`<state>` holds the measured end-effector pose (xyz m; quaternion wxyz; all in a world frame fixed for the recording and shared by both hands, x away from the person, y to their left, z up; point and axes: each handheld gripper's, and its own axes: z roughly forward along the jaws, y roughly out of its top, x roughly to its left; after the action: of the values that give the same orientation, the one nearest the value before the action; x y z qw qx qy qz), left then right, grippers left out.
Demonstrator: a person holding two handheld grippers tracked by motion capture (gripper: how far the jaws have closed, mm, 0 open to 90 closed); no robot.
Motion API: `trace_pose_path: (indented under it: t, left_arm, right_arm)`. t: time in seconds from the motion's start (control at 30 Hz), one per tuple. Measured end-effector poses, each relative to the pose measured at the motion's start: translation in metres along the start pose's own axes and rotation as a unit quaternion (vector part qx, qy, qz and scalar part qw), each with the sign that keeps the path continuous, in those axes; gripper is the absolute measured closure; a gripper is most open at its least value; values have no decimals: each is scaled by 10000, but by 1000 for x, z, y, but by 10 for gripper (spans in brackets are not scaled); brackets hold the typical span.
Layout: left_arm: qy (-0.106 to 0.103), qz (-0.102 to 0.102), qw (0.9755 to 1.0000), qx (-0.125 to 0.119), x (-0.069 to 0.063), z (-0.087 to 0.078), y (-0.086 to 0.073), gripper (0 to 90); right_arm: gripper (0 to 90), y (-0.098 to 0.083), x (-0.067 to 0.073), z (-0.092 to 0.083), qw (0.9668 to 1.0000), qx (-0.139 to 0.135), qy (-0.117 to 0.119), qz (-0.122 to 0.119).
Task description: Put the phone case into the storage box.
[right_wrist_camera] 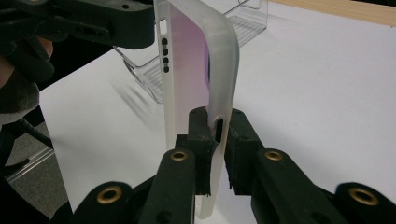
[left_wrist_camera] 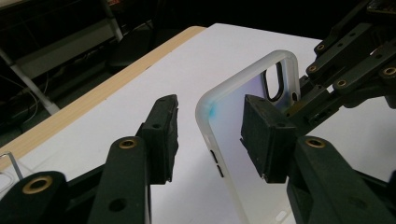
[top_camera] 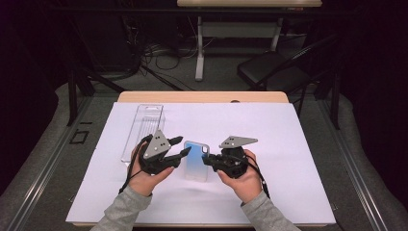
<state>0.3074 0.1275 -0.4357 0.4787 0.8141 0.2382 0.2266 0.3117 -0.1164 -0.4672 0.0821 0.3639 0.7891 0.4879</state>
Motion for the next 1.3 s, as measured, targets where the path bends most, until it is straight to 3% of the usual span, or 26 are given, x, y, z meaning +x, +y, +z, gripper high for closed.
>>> trace_pose_path:
  t: [1.3]
  left_arm:
    - [252, 370, 9987, 232, -7, 2, -2, 738]
  right_arm:
    - [820, -1, 4, 3, 9999, 90, 30, -84]
